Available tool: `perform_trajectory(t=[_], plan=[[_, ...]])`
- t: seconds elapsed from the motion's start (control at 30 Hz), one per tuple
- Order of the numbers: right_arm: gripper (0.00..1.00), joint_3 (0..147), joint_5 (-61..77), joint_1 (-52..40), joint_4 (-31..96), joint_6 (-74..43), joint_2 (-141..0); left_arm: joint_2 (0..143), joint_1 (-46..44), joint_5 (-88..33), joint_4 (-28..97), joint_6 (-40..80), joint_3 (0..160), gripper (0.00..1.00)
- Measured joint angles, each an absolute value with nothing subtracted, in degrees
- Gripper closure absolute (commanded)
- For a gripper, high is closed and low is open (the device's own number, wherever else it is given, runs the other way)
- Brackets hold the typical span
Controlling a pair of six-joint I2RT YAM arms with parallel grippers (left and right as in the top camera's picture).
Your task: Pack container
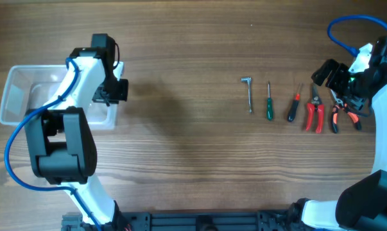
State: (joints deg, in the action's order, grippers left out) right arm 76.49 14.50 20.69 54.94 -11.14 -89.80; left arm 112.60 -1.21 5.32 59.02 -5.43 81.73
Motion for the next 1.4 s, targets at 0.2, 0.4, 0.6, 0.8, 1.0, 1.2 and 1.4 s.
perform_trajectory(t=[0.2,0.4,0.6,0.8,1.0,1.2,1.4], plan=[[0.00,76.49,14.48,20.67,54.92,-11.14,-89.80,112.03,-8.34,4.51,67.40,3.31,87.33,0.96],[0.00,76.49,14.46,20.69,54.89,-11.16,-89.80,110.32,-20.29,3.09,66.22,16.80,92.53,0.96],[0.00,76.49,14.31,20.69,54.94,-11.16,-89.80,110.19,-32.99,2.92,55.44,27.33,92.66,0.96],[0.00,76.49,14.31,20.69,55.11,-11.33,-89.80,110.26,-42.50,3.46,48.45,33.69,92.73,0.96],[0.00,76.49,14.31,20.69,55.61,-11.33,-89.80,112.12,-46.63,5.15,45.34,35.29,92.75,0.96],[0.00,76.49,14.31,20.69,56.77,-11.35,-89.80,116.09,-46.06,6.52,42.37,36.84,92.86,0.96],[0.00,76.49,14.31,20.69,57.87,-11.35,-89.80,117.99,-45.30,7.07,40.45,37.23,92.86,0.94]])
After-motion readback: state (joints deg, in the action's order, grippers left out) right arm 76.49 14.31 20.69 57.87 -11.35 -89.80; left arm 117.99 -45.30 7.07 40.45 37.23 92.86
